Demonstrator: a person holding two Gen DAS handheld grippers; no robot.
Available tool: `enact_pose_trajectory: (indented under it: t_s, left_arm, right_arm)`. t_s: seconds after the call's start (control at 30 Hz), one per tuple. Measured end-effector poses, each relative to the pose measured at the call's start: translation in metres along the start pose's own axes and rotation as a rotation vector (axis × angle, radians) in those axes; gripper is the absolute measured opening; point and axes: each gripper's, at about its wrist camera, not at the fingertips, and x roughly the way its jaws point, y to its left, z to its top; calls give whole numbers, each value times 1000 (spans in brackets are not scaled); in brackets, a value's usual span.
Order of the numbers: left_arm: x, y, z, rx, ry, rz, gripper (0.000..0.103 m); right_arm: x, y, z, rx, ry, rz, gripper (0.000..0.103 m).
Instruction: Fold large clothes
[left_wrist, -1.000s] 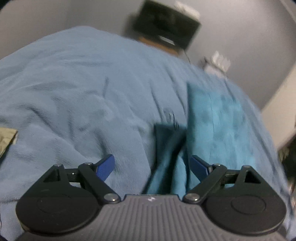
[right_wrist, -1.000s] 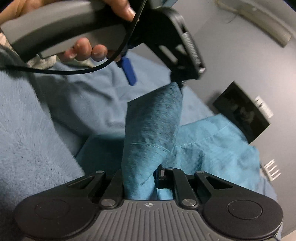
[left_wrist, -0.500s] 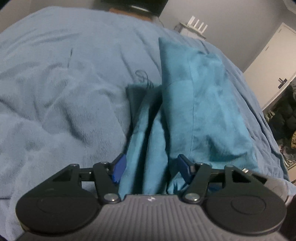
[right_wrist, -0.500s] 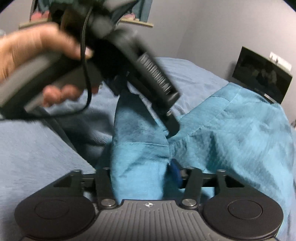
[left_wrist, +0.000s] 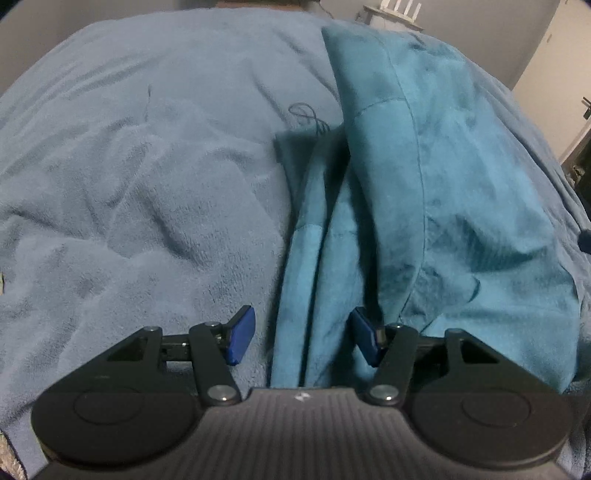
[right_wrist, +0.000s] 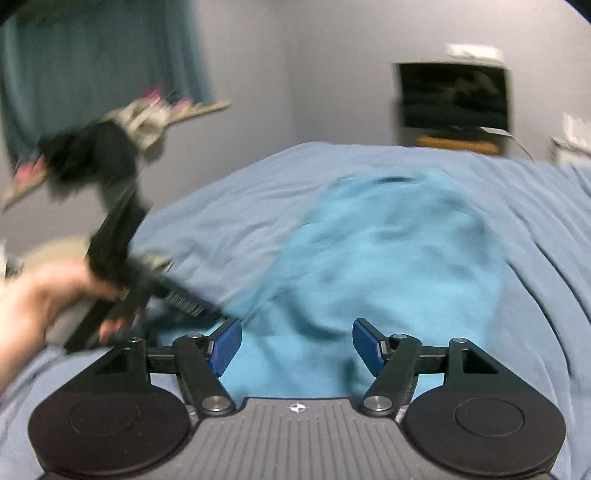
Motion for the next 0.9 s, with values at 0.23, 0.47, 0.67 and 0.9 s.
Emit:
enact_pose_trajectory:
  t_s: [0.23, 0.47, 0.67, 0.9]
  left_arm:
    - [-46, 4, -2, -142, -179, -213, 57]
    - [-15, 2, -1, -238, -81, -271, 57]
    - [11, 12, 3, -287, -55, -389, 55]
    - [-8, 4, 5, -250, -167, -469, 5]
  right_arm:
    - [56, -46, -10, 94, 88, -157, 56]
    - [108, -54, -5, 108, 67, -161, 55]
    - [118, -51, 4, 118, 35, -151, 55]
    - [115, -58, 8, 212, 4, -139, 55]
